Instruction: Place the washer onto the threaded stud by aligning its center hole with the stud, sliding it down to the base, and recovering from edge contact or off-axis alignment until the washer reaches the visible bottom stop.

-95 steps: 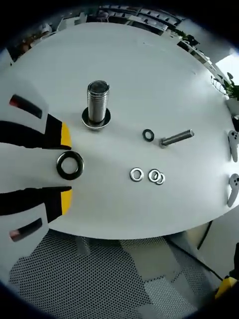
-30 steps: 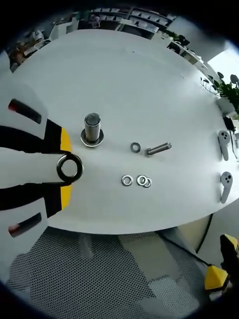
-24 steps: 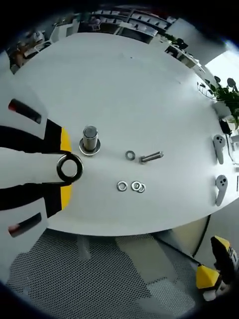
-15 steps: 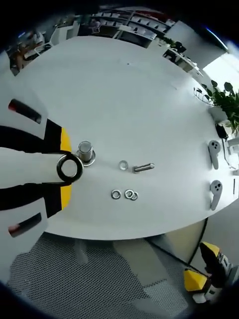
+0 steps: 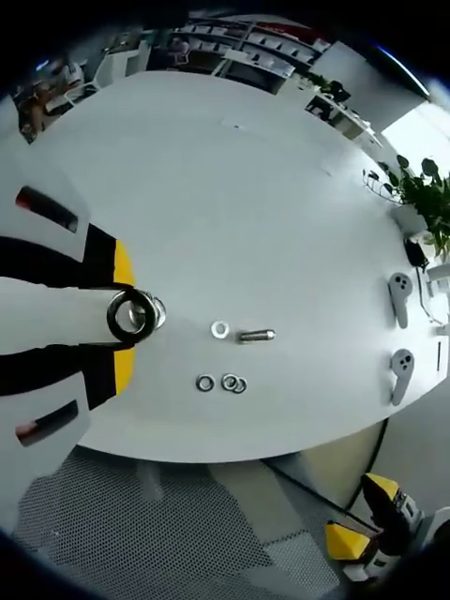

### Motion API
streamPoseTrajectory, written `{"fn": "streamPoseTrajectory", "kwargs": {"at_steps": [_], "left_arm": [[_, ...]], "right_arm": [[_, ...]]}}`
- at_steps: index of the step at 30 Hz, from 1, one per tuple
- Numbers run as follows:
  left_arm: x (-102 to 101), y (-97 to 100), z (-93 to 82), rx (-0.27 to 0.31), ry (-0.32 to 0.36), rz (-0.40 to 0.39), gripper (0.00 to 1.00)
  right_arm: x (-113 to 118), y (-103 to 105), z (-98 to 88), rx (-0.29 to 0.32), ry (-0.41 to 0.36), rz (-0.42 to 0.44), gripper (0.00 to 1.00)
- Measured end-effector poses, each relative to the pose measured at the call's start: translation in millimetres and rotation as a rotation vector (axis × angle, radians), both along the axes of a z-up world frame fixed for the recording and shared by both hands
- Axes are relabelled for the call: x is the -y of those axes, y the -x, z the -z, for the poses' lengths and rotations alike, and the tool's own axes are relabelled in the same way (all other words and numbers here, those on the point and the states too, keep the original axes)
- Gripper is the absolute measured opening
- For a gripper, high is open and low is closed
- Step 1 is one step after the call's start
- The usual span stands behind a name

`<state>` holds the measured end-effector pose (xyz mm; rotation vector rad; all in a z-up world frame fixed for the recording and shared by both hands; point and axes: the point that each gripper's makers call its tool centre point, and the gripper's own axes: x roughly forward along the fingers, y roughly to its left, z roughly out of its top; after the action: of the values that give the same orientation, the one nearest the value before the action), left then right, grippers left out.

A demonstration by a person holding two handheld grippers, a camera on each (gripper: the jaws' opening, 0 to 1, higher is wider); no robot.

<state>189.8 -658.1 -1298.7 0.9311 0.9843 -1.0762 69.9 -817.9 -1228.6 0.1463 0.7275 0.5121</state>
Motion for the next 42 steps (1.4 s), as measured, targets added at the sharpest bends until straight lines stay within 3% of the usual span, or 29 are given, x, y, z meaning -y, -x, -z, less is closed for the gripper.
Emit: {"fn": "streamPoseTrajectory", "kwargs": {"at_steps": [22,42], "left_arm": [[4,-9.6,14.1,-0.02,-0.037,0.025,0.19],[3,-10.0,47.5,-0.087,-0.067,0.005,0.19]], "right_arm": [[-3,1,0.4,-0.002,0.005,-0.015,0.34],[-1,1,1.2,-0.007,0.004,-0.007,0.33]]}}
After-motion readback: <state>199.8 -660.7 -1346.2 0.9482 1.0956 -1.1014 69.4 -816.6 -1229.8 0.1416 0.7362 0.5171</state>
